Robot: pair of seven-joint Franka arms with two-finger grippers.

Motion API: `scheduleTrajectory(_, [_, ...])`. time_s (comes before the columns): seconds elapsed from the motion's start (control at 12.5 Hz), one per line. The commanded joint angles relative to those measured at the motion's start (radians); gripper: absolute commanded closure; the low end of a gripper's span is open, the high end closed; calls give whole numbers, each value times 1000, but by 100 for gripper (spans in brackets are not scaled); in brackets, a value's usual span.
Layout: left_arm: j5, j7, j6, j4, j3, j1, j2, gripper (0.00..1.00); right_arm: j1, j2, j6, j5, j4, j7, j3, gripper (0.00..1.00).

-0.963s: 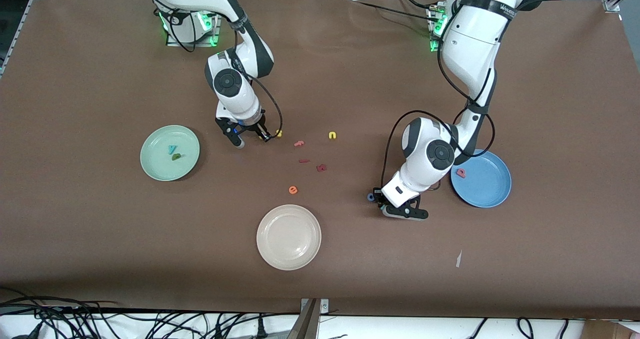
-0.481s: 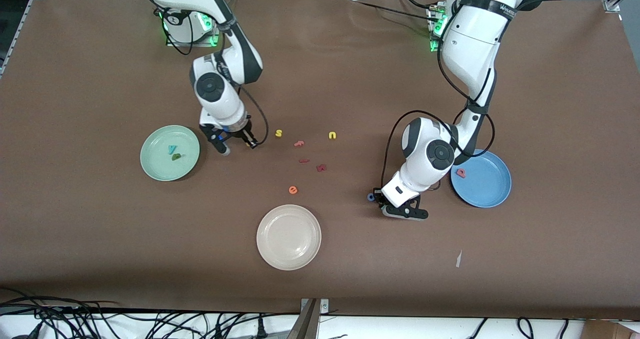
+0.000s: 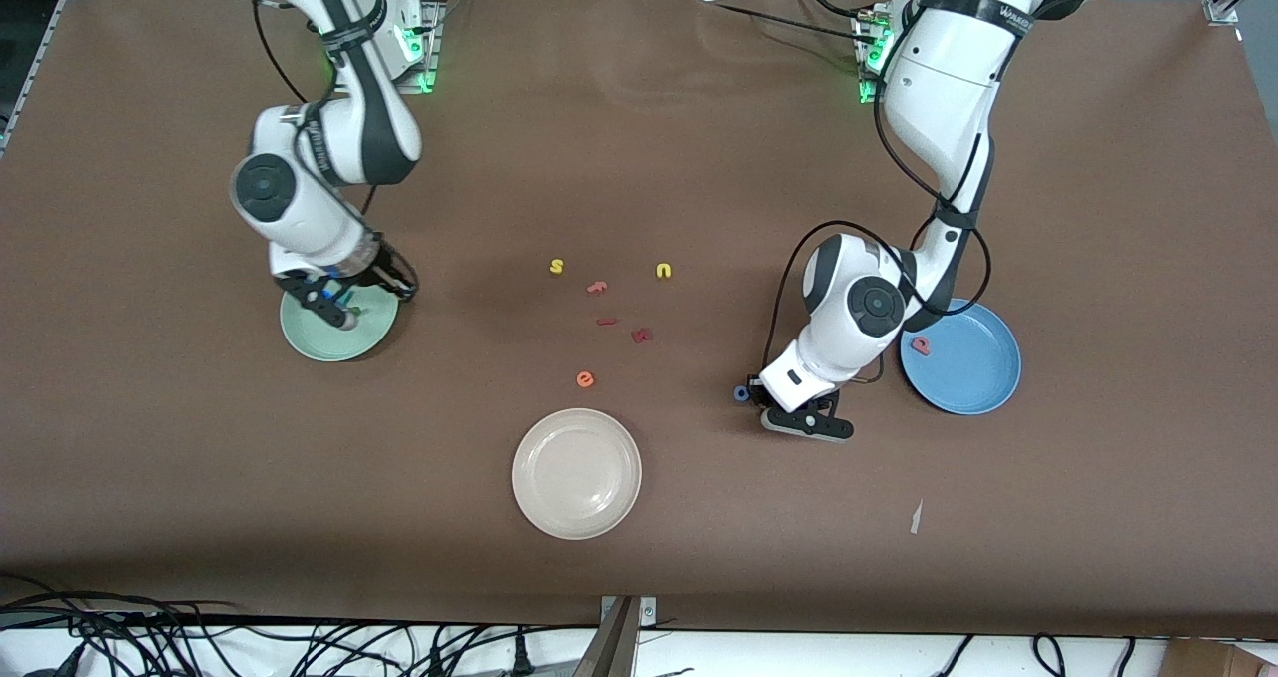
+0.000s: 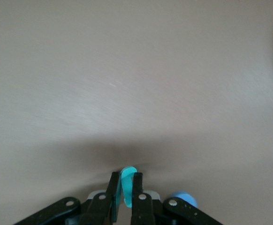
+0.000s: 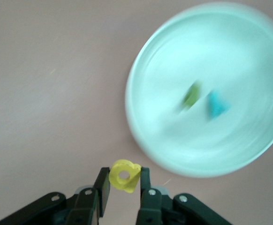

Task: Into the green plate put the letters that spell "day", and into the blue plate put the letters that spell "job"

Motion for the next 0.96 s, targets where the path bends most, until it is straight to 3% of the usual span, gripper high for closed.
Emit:
scheduleTrajectory(0.0, [31, 130, -54, -158, -7, 102, -177, 100, -2, 10, -15, 4, -21, -165, -63, 60])
scheduleTrajectory(0.08, [33, 175, -86, -197, -12, 146, -222, 100, -18, 11, -30, 4, -21, -174, -67, 1])
scheduleTrajectory(0.4, [43, 450, -140, -364, -12, 294, -349, 100, -14, 13, -113, 8, 66, -162, -63, 0])
scheduleTrajectory(0.64, [227, 492, -133, -432, -12, 352, -382, 100, -12, 2, -171, 8, 144, -180, -67, 0])
scheduleTrajectory(0.88, [235, 487, -132, -426, -16, 351, -382, 46, -15, -4, -354, 7, 280, -359, -97, 0])
